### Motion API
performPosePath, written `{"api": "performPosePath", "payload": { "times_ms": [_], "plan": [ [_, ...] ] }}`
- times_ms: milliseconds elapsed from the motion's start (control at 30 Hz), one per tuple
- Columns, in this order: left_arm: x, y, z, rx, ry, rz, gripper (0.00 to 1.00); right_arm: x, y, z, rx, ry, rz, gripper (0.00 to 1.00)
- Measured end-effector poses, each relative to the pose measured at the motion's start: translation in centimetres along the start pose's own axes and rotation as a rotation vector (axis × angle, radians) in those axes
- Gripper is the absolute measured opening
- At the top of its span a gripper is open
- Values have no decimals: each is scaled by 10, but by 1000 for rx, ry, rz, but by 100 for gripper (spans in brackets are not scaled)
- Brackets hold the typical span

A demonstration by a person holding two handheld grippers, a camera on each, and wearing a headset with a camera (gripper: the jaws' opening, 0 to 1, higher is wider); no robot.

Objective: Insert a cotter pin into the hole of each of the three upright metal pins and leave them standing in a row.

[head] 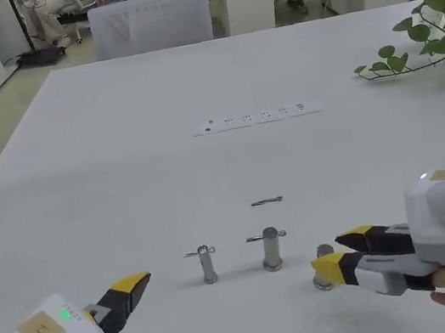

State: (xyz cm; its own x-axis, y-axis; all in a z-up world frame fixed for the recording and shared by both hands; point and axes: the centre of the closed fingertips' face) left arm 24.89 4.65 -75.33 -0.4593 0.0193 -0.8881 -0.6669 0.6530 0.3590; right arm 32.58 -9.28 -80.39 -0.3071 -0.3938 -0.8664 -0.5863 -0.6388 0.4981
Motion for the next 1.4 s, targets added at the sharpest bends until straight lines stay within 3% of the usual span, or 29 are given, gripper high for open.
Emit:
{"api": "performPosePath", "payload": {
  "times_ms": [233,300,467,733,1167,1400],
  "plan": [
    [-1,-1,1,-2,7,-5,96,-22,1,-11,-17,50,-12,37],
    [-1,-1,1,1,9,-7,96,-27,-1,-12,-43,56,-17,37],
    [-1,-2,2,4,17,-9,99,-36,-9,-22,-63,85,2,38],
    [-2,-2,7,-21,34,-17,99,-39,-25,-24,-115,121,39,37],
    [-2,-6,16,-35,46,-18,99,-40,-62,-42,-182,252,140,35],
    [-1,-6,22,-39,47,-14,95,-36,-83,-54,-201,332,181,27]
  ]
}}
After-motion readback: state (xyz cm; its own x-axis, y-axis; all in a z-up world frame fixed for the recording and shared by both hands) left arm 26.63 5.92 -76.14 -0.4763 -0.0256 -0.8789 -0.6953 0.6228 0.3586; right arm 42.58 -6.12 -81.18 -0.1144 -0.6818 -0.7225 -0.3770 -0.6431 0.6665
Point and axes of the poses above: the centre of the closed fingertips' face, and the gripper's own axes: y roughly backward along the fingers, z roughly to its left, x roughly out of its underside, and after that the axes turned 15 degrees about y, right-handed
